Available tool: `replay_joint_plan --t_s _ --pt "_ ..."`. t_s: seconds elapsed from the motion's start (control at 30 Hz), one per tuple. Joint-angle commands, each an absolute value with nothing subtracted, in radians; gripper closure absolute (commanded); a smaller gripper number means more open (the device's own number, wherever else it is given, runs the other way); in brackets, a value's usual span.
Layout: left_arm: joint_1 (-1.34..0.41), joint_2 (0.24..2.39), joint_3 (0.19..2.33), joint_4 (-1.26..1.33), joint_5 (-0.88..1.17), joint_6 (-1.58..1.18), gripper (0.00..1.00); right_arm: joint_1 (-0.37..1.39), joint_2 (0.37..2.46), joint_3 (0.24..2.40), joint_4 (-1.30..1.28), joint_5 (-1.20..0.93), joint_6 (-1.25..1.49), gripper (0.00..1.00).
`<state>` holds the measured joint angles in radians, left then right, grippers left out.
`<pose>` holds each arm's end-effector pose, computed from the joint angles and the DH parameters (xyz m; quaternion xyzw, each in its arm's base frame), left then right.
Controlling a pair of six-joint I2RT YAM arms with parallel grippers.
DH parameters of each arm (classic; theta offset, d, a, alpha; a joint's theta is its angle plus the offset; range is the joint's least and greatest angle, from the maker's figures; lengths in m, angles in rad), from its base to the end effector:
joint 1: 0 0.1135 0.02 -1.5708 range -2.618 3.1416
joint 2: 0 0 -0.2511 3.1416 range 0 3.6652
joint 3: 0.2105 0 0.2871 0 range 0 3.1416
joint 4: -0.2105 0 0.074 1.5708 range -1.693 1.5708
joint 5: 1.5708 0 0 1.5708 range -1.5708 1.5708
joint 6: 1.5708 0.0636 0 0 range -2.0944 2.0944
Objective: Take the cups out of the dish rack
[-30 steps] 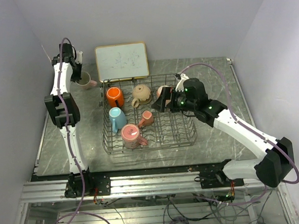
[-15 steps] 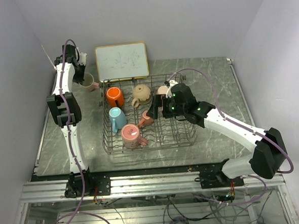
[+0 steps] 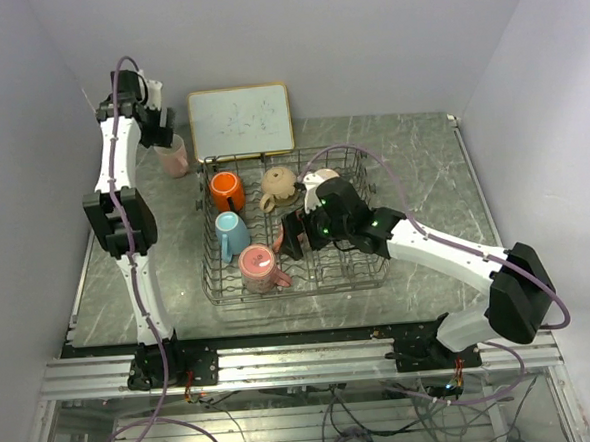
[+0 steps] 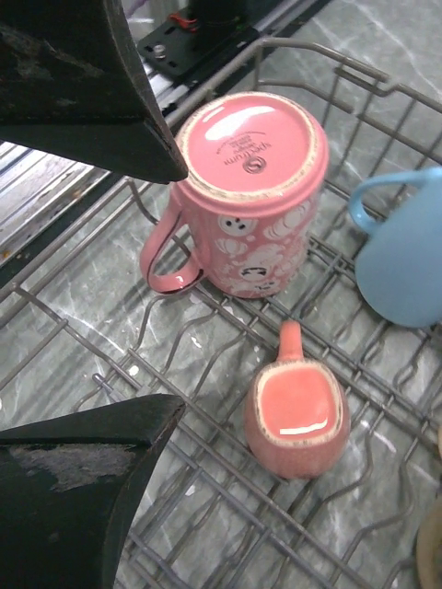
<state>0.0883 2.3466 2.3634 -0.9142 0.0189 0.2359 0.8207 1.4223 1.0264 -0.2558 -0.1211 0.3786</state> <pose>0.5593 0.0483 0.2499 0.0727 0.9410 0.0445 0.3275 0.2494 0.2789 0.2257 -0.2223 0.8670 0.2946 0.3349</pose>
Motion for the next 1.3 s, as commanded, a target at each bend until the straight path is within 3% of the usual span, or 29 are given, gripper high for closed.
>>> replay_joint_plan --t_s 0.0,0.33,0.67,0.93,1.1,1.27 --pt "0.082 2.172 2.333 -0.860 -0.011 0.225 0.00 0.844 1.427 1.055 -0.260 -0.209 0.213 0.03" --pt "0.086 1.948 2.165 -0.974 0.089 0.242 0.00 0.906 1.451 1.037 -0.260 -0.230 0.087 0.13" --pt "0.089 1.561 1.752 -1.041 0.274 0.298 0.01 1.033 1.557 1.043 -0.268 -0.060 0.036 0.21" --pt "0.091 1.358 1.619 -1.127 0.355 0.342 0.01 1.045 1.655 1.075 -0.248 0.015 0.014 0.29" --pt "0.094 1.255 1.524 -1.121 0.347 0.419 0.01 1.067 1.703 1.089 -0.233 0.033 0.002 0.44" --pt "0.096 1.159 1.442 -1.079 0.390 0.497 0.01 1.088 1.713 1.094 -0.231 0.063 0.035 0.75"
